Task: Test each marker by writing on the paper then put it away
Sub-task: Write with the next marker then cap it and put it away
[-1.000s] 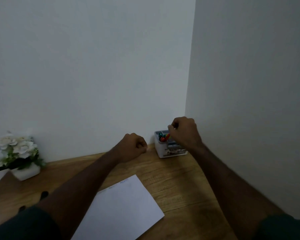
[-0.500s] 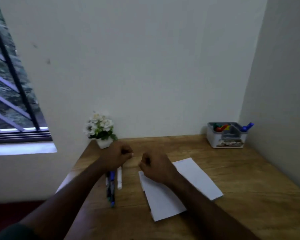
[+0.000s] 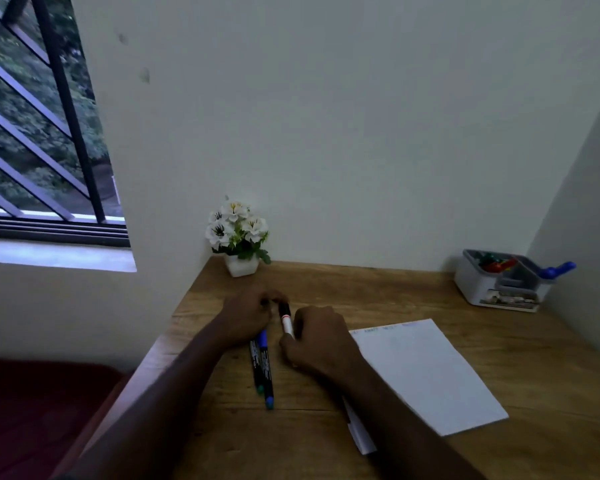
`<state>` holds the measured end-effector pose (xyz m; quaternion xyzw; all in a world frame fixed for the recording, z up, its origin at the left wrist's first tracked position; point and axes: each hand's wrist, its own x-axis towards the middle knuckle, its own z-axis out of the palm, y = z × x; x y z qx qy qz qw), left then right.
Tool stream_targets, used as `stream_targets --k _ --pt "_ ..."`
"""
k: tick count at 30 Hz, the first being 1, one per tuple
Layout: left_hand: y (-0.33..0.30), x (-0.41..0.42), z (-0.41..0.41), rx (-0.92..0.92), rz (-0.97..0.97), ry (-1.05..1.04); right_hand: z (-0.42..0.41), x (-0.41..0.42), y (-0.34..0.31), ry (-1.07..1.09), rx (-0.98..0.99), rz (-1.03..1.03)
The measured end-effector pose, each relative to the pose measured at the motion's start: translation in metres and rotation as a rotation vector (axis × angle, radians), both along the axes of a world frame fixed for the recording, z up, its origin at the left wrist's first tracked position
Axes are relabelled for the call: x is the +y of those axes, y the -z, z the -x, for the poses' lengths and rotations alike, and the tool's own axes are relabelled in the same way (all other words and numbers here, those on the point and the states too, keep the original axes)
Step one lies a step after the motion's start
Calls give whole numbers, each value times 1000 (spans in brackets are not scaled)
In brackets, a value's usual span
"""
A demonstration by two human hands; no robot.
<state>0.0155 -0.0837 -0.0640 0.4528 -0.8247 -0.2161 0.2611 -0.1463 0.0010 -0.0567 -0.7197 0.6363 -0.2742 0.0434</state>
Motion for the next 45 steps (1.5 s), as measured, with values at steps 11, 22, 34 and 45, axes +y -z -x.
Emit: stream_targets --k 11,22,34,45 --pt "-10 -12 -3 -238 181 88 15 -10 -11 92 -64 -56" --pt "-27 15 18 306 111 236 19 4 -23 -174 2 -12" --pt "-28 16 10 315 13 249 54 0 -23 -158 60 40" --pt "-30 25 23 467 -73 337 53 -8 -19 -222 8 99"
